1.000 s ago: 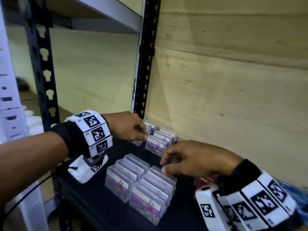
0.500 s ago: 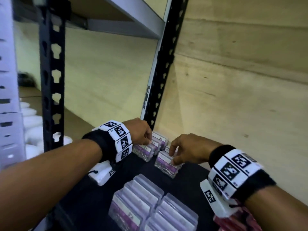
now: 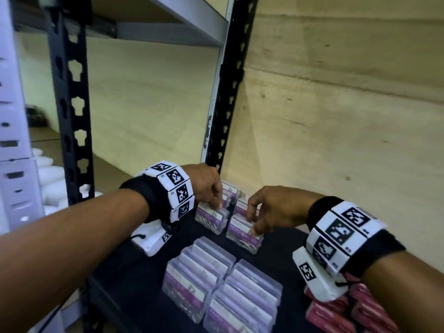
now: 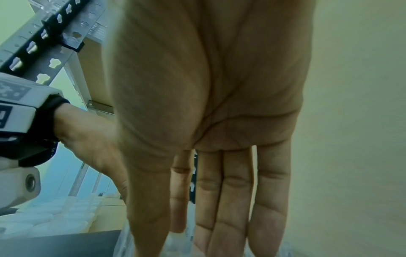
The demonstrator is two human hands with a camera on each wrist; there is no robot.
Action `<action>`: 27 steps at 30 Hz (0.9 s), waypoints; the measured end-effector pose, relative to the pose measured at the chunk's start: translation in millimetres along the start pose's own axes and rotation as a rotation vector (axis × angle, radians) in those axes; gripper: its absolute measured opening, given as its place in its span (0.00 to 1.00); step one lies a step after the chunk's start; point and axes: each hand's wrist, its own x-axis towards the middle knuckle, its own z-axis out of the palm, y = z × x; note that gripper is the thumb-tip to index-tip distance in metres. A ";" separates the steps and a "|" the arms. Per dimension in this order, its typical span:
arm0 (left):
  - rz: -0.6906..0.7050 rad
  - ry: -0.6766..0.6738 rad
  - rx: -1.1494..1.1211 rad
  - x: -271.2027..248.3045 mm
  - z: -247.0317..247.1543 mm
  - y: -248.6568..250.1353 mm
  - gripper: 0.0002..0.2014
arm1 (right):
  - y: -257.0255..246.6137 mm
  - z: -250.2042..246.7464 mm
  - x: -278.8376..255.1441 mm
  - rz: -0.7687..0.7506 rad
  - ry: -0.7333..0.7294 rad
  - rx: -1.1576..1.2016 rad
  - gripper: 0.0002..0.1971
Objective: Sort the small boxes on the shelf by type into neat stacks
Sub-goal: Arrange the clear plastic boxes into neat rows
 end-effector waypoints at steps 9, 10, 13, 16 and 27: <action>0.085 -0.146 -0.007 -16.9 -4.8 20.4 0.07 | 2.3 8.4 -31.7 -0.011 0.002 0.043 0.11; 0.088 -0.160 -0.003 -18.6 -4.5 22.5 0.07 | 2.3 8.9 -35.1 -0.013 -0.003 0.045 0.11; 0.100 -0.183 0.013 -24.5 -3.5 29.3 0.08 | 2.6 10.4 -45.4 -0.025 -0.025 0.062 0.12; 0.106 -0.201 0.011 -30.8 -2.5 34.8 0.08 | 3.6 12.8 -54.0 -0.033 -0.036 0.096 0.12; 0.120 -0.270 0.001 -46.7 -0.6 45.3 0.07 | 4.7 18.0 -75.6 -0.064 -0.089 0.146 0.12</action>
